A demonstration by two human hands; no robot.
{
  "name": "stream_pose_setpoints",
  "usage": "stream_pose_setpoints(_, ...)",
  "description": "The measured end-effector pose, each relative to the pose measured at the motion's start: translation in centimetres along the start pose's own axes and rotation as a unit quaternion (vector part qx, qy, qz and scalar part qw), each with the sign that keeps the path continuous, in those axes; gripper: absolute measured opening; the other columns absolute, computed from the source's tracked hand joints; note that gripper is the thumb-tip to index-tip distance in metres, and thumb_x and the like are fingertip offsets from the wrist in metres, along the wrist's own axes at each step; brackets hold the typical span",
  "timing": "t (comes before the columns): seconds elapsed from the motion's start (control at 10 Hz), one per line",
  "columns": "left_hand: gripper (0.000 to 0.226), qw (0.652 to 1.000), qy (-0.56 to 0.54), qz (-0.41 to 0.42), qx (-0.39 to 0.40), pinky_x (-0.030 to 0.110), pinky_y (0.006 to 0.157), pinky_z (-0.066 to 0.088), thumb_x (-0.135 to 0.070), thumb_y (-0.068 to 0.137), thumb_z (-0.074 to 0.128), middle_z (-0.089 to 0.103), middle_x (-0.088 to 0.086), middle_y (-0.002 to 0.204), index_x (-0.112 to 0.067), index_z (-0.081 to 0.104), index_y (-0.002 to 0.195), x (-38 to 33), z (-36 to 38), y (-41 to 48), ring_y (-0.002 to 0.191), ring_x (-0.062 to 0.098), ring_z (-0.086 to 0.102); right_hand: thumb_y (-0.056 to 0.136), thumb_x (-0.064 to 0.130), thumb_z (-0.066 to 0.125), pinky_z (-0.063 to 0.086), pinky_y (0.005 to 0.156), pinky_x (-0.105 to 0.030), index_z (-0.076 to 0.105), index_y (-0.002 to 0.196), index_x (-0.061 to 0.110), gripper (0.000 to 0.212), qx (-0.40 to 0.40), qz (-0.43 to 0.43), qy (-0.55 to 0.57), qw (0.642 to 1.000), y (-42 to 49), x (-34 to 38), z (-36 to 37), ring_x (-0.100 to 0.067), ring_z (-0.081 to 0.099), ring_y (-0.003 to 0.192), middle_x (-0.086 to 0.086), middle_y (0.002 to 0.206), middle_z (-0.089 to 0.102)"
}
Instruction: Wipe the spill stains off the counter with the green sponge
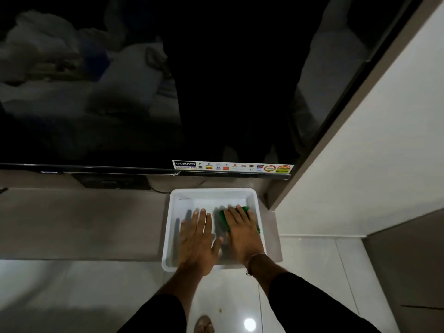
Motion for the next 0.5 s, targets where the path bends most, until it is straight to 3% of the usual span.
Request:
stream_pose_setpoints(0.2, 0.075, 0.999, -0.029, 0.005, 0.031, 0.057, 0.129, 0.001, -0.057, 0.109, 0.014, -0.026, 0.013, 0.171, -0.014, -0.015, 0.163, 1.7, 0.8, 1.0, 0.155, 0.034, -0.028, 0.103, 0.034, 0.056, -0.005, 0.124, -0.053, 0.011, 0.163, 0.024, 0.076, 0.051, 0.058, -0.009, 0.997, 1.6, 0.3, 3.2, -0.034, 0.002, 0.159, -0.006, 0.173, 0.014)
stream_pose_setpoints(0.3, 0.075, 0.999, -0.020, 0.013, 0.036, 0.057, 0.129, 0.001, -0.057, 0.109, 0.014, -0.023, 0.013, 0.172, -0.013, -0.014, 0.163, 1.9, 0.8, 1.1, 0.155, 0.034, -0.026, 0.102, 0.043, 0.054, -0.007, 0.123, -0.055, 0.002, 0.163, 0.027, 0.082, 0.070, 0.072, 0.004, 0.995, 1.2, 0.5, 3.7, -0.034, -0.008, 0.159, -0.003, 0.174, 0.000)
stream_pose_setpoints(0.4, 0.076, 0.999, -0.007, 0.018, 0.030, 0.057, 0.129, -0.002, -0.058, 0.109, 0.014, -0.020, 0.013, 0.172, -0.013, -0.012, 0.164, 1.6, 0.3, 1.2, 0.156, 0.034, -0.025, 0.102, 0.047, 0.050, -0.006, 0.124, -0.056, 0.000, 0.163, 0.027, 0.081, 0.092, 0.059, 0.012, 0.994, 1.8, 0.4, 2.9, -0.034, -0.009, 0.159, -0.003, 0.175, -0.002)
stream_pose_setpoints(0.5, 0.077, 0.999, 0.003, 0.032, -0.003, 0.055, 0.129, -0.009, -0.060, 0.108, 0.014, -0.019, 0.012, 0.173, -0.014, -0.012, 0.164, 0.1, -0.3, 0.5, 0.156, 0.032, -0.025, 0.101, 0.054, 0.040, -0.006, 0.126, -0.054, 0.002, 0.164, 0.025, 0.080, 0.049, 0.041, 0.013, 0.998, 0.2, 0.5, 1.2, -0.034, -0.007, 0.159, -0.005, 0.174, 0.002)
Point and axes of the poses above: each hand's wrist, its own y-axis towards the middle knuckle, its own z-axis out of the palm, x = y × z, the point moved 1 cm from there along y, towards the middle knuckle
